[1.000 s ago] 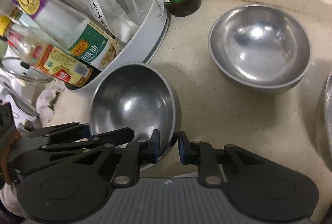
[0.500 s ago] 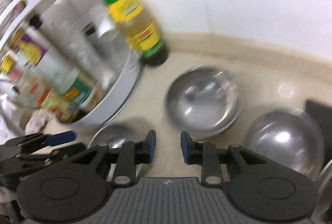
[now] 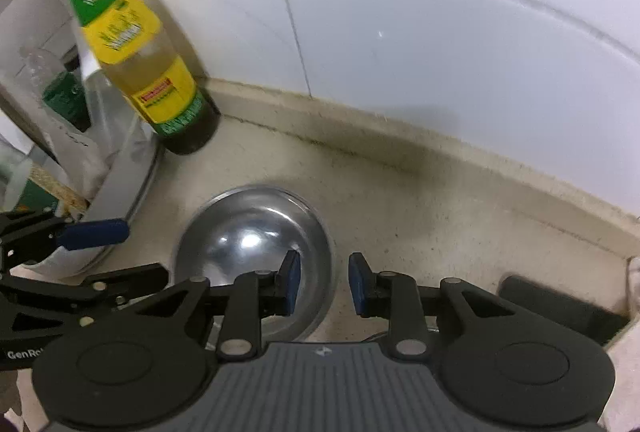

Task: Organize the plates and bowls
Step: 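Lift the gripped steel bowl with both tools and carry it along the wall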

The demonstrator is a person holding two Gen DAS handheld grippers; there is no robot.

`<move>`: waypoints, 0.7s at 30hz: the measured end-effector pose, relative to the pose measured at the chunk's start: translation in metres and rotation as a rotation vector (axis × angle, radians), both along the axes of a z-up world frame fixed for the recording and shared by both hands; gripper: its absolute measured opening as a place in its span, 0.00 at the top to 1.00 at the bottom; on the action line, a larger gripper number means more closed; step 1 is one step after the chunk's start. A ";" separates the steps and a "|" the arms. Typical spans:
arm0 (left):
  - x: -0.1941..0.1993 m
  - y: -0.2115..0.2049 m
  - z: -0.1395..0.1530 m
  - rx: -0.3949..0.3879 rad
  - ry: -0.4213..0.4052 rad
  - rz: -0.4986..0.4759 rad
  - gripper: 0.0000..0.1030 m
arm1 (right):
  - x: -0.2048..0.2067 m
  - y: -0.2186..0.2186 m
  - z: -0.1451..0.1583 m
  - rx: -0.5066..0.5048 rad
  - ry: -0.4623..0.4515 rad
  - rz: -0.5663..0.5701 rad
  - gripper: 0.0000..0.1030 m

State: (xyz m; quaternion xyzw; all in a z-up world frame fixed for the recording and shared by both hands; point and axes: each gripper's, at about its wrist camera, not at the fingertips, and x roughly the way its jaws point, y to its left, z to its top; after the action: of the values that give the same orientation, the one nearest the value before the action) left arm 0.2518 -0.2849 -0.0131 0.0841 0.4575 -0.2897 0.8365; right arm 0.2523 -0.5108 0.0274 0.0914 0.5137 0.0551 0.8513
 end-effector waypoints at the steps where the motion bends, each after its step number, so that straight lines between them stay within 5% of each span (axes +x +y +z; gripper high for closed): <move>1: 0.003 -0.005 -0.004 0.004 0.011 -0.007 0.34 | 0.002 -0.003 -0.005 0.016 0.015 0.000 0.75; 6: 0.012 -0.025 -0.024 0.048 0.049 -0.034 0.46 | 0.009 -0.003 -0.021 0.021 0.055 0.027 0.76; 8: 0.014 -0.028 -0.032 0.080 0.046 -0.041 0.62 | 0.011 0.001 -0.027 0.015 0.074 0.049 0.82; 11: 0.013 -0.030 -0.042 0.128 0.036 -0.056 0.68 | 0.011 0.005 -0.033 0.022 0.086 0.072 0.86; 21: 0.010 -0.013 -0.025 0.109 0.013 -0.027 0.71 | 0.007 0.006 -0.020 0.062 0.063 0.075 0.89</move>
State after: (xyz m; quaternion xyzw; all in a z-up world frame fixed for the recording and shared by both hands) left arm 0.2614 -0.2977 -0.0377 0.1340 0.4769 -0.2763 0.8236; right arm 0.2598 -0.5049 0.0073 0.1002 0.5414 0.1000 0.8288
